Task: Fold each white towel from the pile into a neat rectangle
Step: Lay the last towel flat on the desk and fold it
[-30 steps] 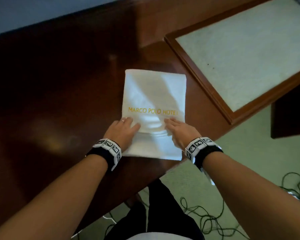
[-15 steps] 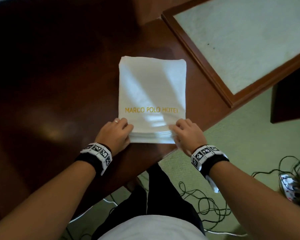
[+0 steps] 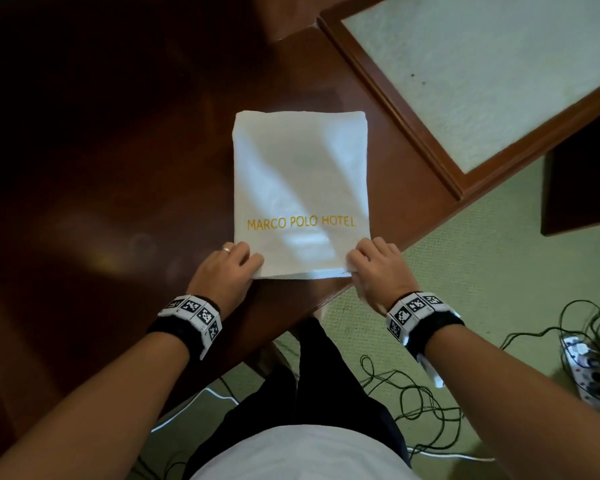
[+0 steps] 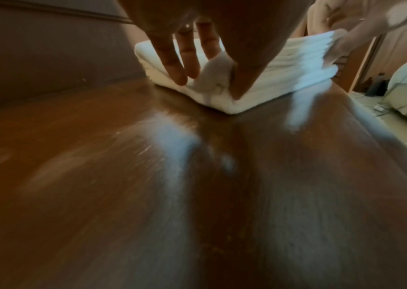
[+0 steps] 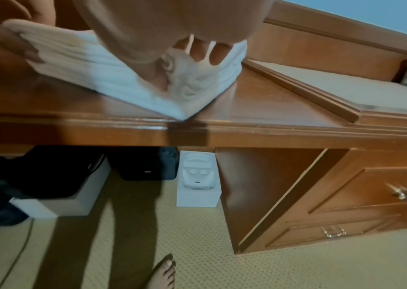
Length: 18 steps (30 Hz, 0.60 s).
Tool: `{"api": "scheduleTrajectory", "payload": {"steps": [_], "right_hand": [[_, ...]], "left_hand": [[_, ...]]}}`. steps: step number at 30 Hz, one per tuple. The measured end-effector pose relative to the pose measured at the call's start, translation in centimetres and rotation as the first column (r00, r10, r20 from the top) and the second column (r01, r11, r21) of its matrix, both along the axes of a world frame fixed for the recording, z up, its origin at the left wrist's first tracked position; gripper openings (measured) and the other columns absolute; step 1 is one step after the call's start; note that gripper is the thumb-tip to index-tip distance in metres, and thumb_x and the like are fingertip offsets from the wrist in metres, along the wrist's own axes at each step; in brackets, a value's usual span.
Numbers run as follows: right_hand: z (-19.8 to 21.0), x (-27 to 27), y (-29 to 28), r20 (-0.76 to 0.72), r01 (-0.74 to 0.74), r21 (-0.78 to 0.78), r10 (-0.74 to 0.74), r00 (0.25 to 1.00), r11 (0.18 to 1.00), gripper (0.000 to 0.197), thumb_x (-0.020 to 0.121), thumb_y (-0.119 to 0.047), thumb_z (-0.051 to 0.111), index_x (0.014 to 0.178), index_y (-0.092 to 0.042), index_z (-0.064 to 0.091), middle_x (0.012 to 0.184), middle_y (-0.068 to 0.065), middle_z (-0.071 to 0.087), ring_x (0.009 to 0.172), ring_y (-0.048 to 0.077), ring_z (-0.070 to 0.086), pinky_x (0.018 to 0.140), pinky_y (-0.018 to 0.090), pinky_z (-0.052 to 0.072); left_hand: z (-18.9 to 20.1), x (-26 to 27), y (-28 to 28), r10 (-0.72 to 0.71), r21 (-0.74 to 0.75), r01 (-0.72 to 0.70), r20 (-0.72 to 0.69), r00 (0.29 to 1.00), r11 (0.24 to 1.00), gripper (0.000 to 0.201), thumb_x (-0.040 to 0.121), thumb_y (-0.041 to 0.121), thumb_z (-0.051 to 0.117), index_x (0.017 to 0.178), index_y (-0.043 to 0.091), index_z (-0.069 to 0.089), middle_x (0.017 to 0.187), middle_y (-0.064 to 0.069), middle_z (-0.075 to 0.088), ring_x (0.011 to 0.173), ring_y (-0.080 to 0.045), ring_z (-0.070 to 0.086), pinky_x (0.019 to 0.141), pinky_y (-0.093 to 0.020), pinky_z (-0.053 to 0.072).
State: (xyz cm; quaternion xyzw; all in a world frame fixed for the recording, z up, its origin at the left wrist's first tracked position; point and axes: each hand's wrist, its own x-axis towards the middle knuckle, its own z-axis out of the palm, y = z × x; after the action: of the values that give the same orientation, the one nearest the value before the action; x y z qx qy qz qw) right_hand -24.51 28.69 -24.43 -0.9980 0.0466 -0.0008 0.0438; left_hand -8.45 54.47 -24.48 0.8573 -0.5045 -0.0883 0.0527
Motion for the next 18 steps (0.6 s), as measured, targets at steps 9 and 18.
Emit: {"api": "scheduleTrajectory", "payload": {"steps": [9, 18], "right_hand": [[1.2, 2.4, 0.7, 0.119, 0.021, 0.175, -0.042, 0.992, 0.984, 0.017, 0.084, -0.028, 0.055, 0.082, -0.013, 0.062, 0.083, 0.005, 0.058, 0.075, 0.029, 0.053, 0.066, 0.037, 0.038], [-2.2, 3.0, -0.2, -0.244, 0.261, 0.054, -0.241, 0.939, 0.964, 0.071, 0.099, -0.062, 0.017, 0.159, -0.024, 0.009, 0.167, 0.002, -0.005, 0.153, 0.020, -0.002, 0.118, 0.053, 0.019]], "left_hand": [[1.2, 2.1, -2.4, 0.028, -0.140, -0.023, 0.036, 0.999, 0.990, 0.042, 0.088, 0.056, 0.052, 0.087, 0.016, 0.065, 0.086, -0.005, 0.059, 0.079, -0.031, 0.058, 0.069, -0.040, 0.043], [-2.2, 3.3, -2.4, 0.205, 0.186, -0.193, -0.046, 0.978, 0.963, 0.081, 0.091, 0.075, 0.014, 0.160, 0.034, 0.003, 0.168, 0.008, -0.010, 0.155, -0.020, -0.002, 0.121, -0.054, 0.010]]}}
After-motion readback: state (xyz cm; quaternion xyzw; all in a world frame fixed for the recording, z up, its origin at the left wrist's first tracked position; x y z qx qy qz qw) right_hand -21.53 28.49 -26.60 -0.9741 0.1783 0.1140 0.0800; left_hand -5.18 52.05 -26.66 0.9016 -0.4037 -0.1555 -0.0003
